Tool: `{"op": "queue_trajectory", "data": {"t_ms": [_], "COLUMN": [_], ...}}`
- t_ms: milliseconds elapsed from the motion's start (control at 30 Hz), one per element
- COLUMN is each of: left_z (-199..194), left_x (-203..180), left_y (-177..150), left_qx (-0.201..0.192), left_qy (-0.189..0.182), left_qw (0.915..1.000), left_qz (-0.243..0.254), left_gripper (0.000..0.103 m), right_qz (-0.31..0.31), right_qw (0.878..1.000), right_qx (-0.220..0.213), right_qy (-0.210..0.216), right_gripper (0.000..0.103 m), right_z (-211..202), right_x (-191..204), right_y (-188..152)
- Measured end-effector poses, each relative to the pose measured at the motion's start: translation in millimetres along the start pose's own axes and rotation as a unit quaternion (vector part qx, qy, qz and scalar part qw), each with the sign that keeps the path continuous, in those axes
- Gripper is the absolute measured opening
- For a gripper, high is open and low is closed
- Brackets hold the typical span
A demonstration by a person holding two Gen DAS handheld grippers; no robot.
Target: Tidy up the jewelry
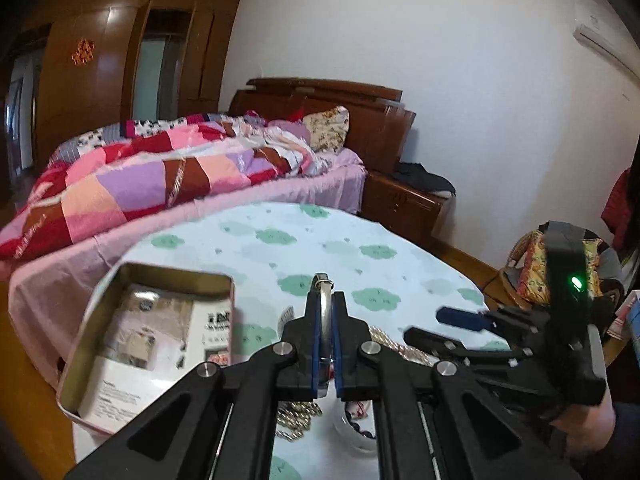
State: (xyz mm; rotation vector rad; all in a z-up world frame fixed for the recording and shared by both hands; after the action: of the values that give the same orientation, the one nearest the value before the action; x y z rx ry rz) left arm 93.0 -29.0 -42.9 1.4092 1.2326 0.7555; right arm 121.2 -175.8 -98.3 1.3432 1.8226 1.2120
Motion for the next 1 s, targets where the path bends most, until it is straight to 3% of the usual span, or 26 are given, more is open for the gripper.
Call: {"op": "queue_trajectory", "data": {"t_ms": [133, 333, 533, 733, 1000], "left_z": [2.4, 9.0, 17.2, 17.5, 13.3], "left_x": [1.9, 17.0, 40.0, 64.5, 93.3], "left_y": [6.4, 9.3, 5.3, 4.0, 12.3], "left_qx": [-0.008, -0.008, 0.006, 0.019, 0.022], "left_qy": [0.019, 0.033, 0.049, 0.069, 0.098], "left_qw": [0.9995, 0.9992, 0.9987, 0.9974, 0.9950], "left_qz": [0.022, 0.022, 0.015, 0.007, 0.008], "left_gripper": [0.004, 0.004, 0.004, 0.004, 0.004], "right_qz": [-0.021, -0.051, -0.055, -0.048, -0.064], "right_qw": [1.000, 0.995, 0.989, 0.991, 0.993], "right_qx": [0.023, 0.087, 0.132, 0.121, 0.090], "right_qy": [0.004, 0.014, 0.025, 0.031, 0.032], "right_gripper": [0.052, 0.039, 0.012, 0.009, 0.009], "right_z": [35.4, 87.3, 109.9, 103.7, 90.7], "right_x": [5.7, 14.9, 14.3, 10.8, 23.0], "right_y": [14.8, 3.2, -16.6, -16.3, 14.5]}}
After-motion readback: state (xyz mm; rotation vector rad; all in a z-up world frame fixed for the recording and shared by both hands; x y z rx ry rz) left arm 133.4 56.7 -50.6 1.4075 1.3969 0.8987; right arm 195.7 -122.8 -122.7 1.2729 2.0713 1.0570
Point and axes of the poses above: each gripper's, at about its wrist camera, not at the fingertips, and z roughly the way its jaws point, x to its left, y to its top, the point moved 4 cm from there along z, roughly the way its jaws point, and after that the axes turned 15 degrees about -x, right-handed, at the moved point
